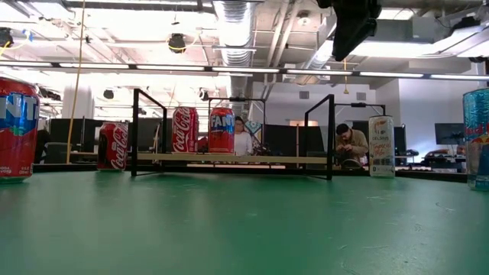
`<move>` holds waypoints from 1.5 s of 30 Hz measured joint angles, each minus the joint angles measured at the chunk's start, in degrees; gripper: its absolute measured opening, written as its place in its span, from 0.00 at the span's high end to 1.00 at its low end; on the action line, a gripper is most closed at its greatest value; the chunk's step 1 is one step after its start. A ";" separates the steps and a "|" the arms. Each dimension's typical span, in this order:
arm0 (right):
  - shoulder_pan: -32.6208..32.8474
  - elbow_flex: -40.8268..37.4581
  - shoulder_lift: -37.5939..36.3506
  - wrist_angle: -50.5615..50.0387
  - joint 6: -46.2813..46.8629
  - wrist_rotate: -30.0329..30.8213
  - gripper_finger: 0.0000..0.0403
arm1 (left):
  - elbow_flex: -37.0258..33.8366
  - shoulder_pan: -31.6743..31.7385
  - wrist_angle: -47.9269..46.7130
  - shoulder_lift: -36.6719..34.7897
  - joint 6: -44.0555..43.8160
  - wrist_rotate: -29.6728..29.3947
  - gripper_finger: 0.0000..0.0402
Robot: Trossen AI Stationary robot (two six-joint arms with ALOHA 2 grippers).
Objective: Place canned beverage on shelf
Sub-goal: Put the left blue soda can on the shelf
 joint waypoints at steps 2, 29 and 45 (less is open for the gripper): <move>0.00 0.00 0.00 0.02 0.43 0.02 0.54 | 0.00 0.00 0.00 0.00 -0.04 -0.49 0.24; 0.00 0.00 0.02 0.02 0.68 0.41 0.54 | -8.07 -1.27 5.36 0.24 3.76 1.98 0.15; 0.00 0.00 0.02 -0.04 0.68 0.45 0.54 | -8.72 -1.19 6.48 0.20 11.86 1.85 0.46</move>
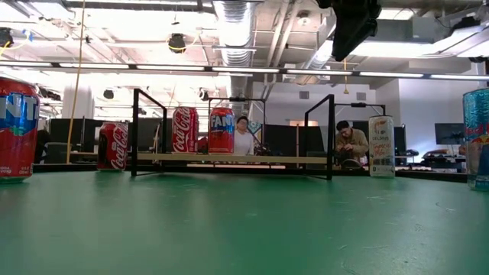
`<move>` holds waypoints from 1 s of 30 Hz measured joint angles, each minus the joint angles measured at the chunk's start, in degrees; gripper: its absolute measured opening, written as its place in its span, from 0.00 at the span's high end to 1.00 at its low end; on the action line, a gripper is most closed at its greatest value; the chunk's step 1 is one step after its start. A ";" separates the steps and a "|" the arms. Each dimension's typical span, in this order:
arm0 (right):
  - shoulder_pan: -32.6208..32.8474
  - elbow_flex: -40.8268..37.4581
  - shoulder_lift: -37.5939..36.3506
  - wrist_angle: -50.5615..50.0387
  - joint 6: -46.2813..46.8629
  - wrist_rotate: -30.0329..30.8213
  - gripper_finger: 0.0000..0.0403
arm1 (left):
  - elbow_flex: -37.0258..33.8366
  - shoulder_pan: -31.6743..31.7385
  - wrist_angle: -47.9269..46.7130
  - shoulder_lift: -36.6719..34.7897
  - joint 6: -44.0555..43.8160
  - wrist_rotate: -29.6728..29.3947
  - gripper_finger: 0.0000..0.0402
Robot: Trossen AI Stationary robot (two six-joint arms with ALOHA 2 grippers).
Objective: Place canned beverage on shelf
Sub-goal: Put the left blue soda can on the shelf
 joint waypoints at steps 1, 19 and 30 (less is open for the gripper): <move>0.01 0.00 0.00 0.00 0.00 -0.02 0.54 | 0.00 0.01 -0.01 0.00 0.13 0.01 0.46; 3.05 0.00 0.00 -2.59 3.62 -0.20 0.54 | 0.00 17.95 -4.60 -12.01 7.88 -2.79 0.46; 3.92 0.00 0.01 3.93 3.39 -0.29 0.54 | 9.45 45.68 -2.37 -7.14 28.69 -1.39 0.46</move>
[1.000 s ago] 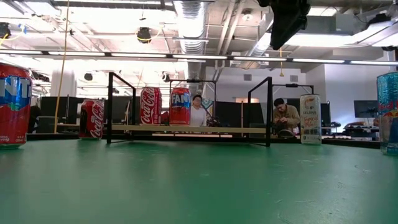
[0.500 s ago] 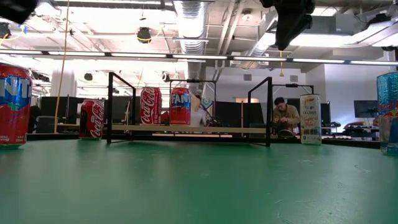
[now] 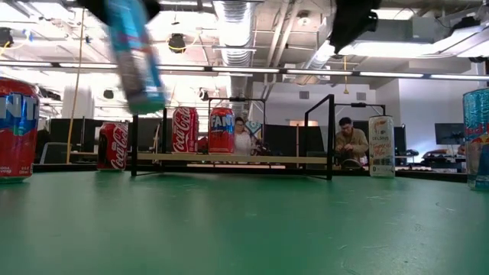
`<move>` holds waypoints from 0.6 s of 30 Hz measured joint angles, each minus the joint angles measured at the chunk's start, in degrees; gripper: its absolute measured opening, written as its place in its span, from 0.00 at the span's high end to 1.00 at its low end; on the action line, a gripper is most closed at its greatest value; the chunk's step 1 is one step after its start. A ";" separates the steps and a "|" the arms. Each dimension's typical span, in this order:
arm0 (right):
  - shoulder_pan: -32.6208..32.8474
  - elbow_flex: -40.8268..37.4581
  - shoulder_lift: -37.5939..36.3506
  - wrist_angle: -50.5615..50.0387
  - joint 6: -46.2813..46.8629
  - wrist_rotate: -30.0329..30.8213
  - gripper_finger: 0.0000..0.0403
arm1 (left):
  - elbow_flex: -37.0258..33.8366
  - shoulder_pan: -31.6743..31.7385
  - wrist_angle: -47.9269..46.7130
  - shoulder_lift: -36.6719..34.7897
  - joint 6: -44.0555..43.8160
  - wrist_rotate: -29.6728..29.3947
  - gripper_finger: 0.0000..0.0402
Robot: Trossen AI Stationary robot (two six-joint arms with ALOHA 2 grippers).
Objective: Place canned beverage on shelf
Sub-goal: Put the left blue soda can on the shelf
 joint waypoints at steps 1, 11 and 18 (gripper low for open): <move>-0.24 0.00 0.16 1.58 0.01 0.01 0.54 | 1.39 2.71 -0.06 1.66 2.33 1.35 0.46; -2.82 0.00 0.62 15.09 -1.70 1.53 0.54 | 10.30 22.52 -1.59 13.45 21.00 8.90 0.46; -3.89 0.01 0.60 19.15 -1.90 1.60 0.54 | 15.14 31.82 -0.03 20.59 24.83 7.43 0.46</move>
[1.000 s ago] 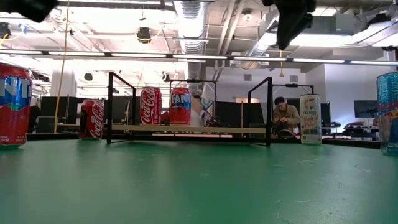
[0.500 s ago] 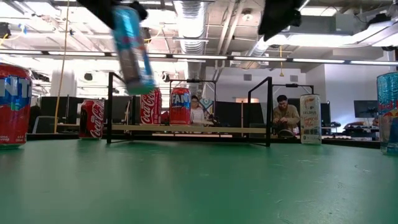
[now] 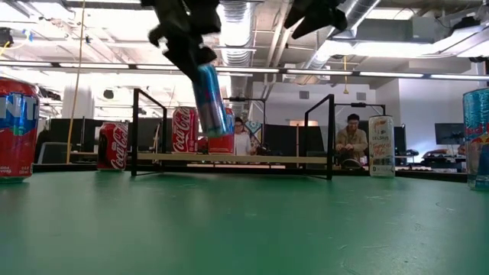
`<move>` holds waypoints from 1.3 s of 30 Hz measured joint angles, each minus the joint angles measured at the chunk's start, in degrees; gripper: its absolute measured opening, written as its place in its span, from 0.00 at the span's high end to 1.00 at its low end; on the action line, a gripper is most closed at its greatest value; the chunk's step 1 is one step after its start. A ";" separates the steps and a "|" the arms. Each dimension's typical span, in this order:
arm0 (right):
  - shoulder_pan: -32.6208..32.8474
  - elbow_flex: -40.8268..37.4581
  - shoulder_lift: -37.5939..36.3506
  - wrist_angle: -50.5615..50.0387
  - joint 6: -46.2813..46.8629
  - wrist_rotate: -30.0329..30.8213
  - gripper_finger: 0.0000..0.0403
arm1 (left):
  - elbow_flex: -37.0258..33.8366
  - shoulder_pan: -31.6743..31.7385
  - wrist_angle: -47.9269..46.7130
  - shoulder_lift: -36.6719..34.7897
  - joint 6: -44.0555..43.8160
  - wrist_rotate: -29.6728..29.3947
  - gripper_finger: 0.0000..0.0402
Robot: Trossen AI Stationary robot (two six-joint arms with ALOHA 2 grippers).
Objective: Place canned beverage on shelf
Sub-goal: Put the left blue soda can on the shelf
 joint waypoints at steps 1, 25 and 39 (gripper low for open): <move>0.03 -0.01 0.00 0.00 0.01 -0.02 0.54 | 0.84 0.97 -0.23 1.36 0.16 -0.11 0.46; 0.97 -0.01 0.00 -0.92 0.44 -0.04 0.54 | 13.11 6.05 -9.99 12.84 3.84 -1.30 0.25; 0.42 -0.01 0.00 -0.75 0.44 0.01 0.54 | 20.19 6.22 -16.17 12.67 3.59 -1.67 0.22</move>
